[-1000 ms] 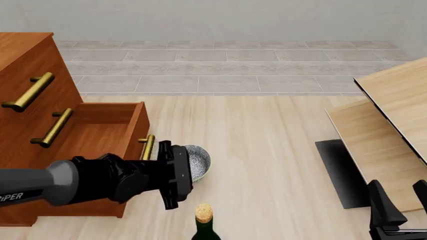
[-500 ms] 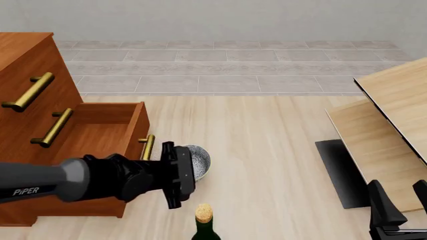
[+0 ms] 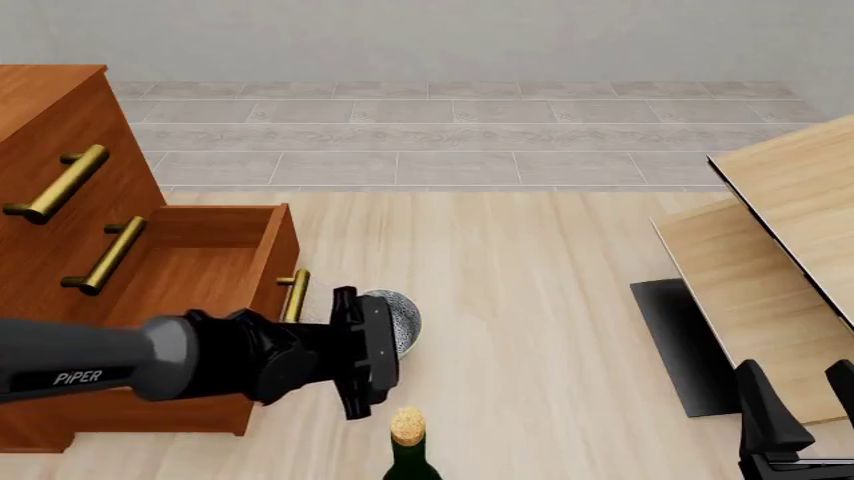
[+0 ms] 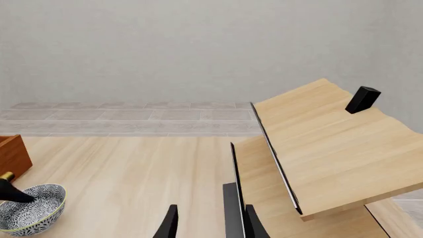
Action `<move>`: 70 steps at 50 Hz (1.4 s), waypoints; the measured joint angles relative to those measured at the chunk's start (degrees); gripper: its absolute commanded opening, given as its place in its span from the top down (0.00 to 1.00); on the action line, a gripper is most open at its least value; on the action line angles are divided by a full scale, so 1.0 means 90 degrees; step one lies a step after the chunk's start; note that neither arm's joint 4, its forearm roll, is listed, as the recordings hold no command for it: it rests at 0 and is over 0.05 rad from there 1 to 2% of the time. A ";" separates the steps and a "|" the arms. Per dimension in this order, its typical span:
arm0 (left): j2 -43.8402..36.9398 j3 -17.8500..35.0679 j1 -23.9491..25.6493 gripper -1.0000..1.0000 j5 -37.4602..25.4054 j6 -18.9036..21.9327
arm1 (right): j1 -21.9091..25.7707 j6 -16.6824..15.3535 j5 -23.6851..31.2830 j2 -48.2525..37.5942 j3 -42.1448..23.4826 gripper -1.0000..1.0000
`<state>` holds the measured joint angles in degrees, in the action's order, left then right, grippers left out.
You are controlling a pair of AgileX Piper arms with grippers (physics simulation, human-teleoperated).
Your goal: Put the bowl on top of the cabinet.
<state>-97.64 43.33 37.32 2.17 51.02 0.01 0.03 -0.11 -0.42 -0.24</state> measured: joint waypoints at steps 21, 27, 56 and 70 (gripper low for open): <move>-0.0301 0.0070 0.0058 1.00 0.0111 -0.0051 | 0.0000 0.0000 0.0000 0.0000 0.0000 0.00; -0.0298 0.0022 0.0099 1.00 0.0198 -0.0073 | 0.0000 0.0000 0.0000 0.0000 0.0000 0.00; 0.0042 -0.0071 -0.0136 1.00 0.0295 0.0144 | 0.0000 0.0000 0.0000 0.0000 0.0000 0.00; 0.0565 0.0089 -0.0177 1.00 -0.0036 0.0395 | 0.0000 0.0000 0.0000 0.0000 0.0000 0.00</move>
<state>-92.56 44.13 35.73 1.85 54.57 0.01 0.03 -0.11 -0.42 -0.24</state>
